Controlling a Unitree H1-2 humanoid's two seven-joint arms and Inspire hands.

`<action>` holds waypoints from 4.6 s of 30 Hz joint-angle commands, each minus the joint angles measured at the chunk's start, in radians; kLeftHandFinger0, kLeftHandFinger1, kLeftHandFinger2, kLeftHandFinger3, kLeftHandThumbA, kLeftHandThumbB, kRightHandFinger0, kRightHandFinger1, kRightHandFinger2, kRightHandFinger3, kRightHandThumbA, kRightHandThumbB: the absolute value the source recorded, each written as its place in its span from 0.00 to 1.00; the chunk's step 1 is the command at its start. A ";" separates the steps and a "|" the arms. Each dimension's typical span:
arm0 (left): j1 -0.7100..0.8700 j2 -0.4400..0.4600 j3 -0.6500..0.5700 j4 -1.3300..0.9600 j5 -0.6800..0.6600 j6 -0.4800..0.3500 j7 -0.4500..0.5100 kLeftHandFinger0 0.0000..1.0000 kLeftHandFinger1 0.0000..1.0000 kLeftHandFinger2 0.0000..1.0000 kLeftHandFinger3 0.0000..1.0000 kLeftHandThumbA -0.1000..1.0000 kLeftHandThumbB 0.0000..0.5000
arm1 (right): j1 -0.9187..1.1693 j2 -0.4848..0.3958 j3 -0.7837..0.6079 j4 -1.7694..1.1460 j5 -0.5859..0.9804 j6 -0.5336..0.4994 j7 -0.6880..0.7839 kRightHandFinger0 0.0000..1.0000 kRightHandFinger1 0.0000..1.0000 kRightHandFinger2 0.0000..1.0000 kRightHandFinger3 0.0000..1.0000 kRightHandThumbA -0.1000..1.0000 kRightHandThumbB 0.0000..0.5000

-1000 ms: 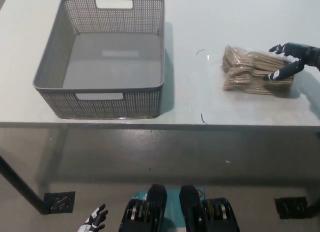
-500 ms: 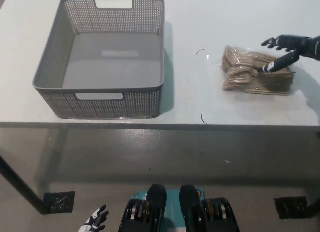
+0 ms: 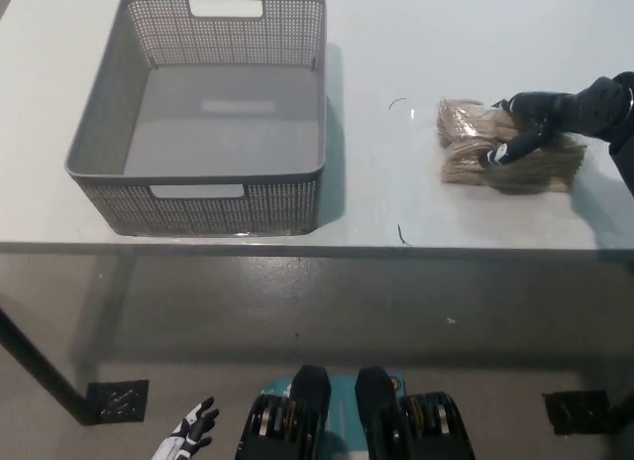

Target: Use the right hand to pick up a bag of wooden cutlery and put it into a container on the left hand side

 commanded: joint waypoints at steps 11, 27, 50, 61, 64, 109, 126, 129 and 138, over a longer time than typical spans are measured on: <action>-0.090 0.023 -0.004 -0.008 -0.001 -0.037 -0.005 1.00 1.00 1.00 1.00 1.00 0.59 | -0.054 0.004 0.085 0.075 -0.061 -0.018 0.012 1.00 1.00 1.00 1.00 0.65 1.00; -0.154 0.022 0.010 0.010 -0.001 -0.037 0.003 1.00 1.00 1.00 1.00 1.00 0.61 | -0.021 -0.017 0.057 0.073 -0.009 -0.014 -0.322 0.12 0.43 0.65 0.85 0.00 0.19; -0.176 0.016 0.025 0.030 -0.016 -0.037 -0.007 1.00 1.00 1.00 1.00 1.00 0.68 | -0.155 0.012 -0.321 0.050 0.176 -0.126 -0.522 0.14 0.61 0.93 0.96 0.00 0.31; -0.172 0.019 0.026 0.021 -0.013 -0.037 -0.007 1.00 1.00 1.00 1.00 1.00 0.65 | -0.254 0.101 -0.402 0.035 0.233 -0.109 -0.504 0.11 0.58 0.91 0.89 0.00 0.29; -0.173 0.014 0.027 0.025 -0.020 -0.037 -0.014 1.00 1.00 1.00 1.00 1.00 0.64 | -0.278 0.135 -0.426 0.030 0.254 -0.117 -0.497 0.09 0.56 0.88 0.88 0.00 0.26; -0.226 0.042 -0.056 0.031 0.017 -0.037 -0.040 1.00 0.98 0.90 1.00 1.00 0.70 | -0.320 0.360 -0.364 0.043 0.267 -0.079 -0.377 1.00 1.00 1.00 1.00 0.80 0.95; -0.232 0.060 -0.055 0.027 0.027 -0.037 -0.038 1.00 0.95 0.88 1.00 1.00 0.64 | 0.179 0.117 -0.505 -0.964 0.431 0.083 -0.246 1.00 1.00 1.00 1.00 0.87 0.73; -0.227 0.056 -0.055 0.025 0.038 -0.037 -0.024 0.98 0.94 0.87 1.00 1.00 0.64 | 0.301 0.099 -0.527 -1.120 0.455 0.098 -0.239 1.00 1.00 1.00 1.00 0.88 0.75; -0.222 0.047 -0.045 0.039 0.032 -0.037 -0.010 0.99 0.98 0.92 1.00 1.00 0.60 | 0.695 0.056 -0.563 -1.406 0.540 0.032 -0.229 1.00 1.00 1.00 1.00 0.90 0.66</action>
